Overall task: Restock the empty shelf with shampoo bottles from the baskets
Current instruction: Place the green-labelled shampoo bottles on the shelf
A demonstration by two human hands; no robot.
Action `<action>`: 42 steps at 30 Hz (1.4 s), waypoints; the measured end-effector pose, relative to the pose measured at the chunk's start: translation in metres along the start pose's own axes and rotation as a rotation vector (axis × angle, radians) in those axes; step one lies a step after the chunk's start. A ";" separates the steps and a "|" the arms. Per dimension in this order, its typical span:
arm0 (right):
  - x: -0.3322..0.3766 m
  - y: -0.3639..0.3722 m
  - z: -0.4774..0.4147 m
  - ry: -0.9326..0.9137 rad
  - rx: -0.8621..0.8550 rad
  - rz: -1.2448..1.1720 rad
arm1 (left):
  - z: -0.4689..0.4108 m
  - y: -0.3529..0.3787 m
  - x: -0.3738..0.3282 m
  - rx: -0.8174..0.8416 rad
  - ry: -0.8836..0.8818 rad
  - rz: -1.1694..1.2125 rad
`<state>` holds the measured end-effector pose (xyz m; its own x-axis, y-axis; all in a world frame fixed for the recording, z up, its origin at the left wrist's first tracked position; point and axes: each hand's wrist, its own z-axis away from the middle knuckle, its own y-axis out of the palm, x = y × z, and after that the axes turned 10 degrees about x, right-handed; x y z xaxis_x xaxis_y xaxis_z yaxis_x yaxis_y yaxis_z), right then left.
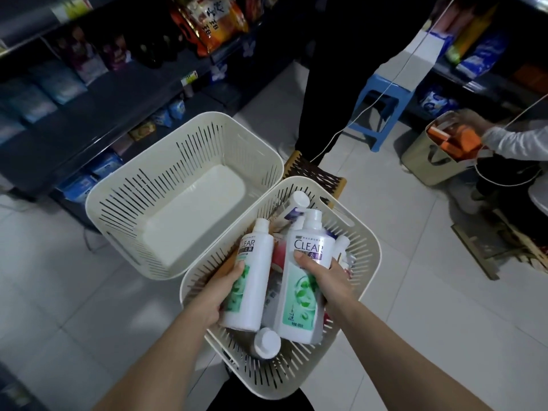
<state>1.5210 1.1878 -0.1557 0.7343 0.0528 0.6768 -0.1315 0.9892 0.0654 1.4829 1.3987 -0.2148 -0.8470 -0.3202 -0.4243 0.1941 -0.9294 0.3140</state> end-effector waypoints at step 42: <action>0.060 0.206 0.148 -0.329 0.969 0.394 | 0.345 -0.028 0.095 -0.594 0.952 0.423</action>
<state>1.4391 1.3746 0.0068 0.3308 0.1603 0.9300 -0.8916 0.3760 0.2523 1.2263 1.4573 0.0292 -0.0039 -0.3951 -0.9186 0.7790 -0.5773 0.2449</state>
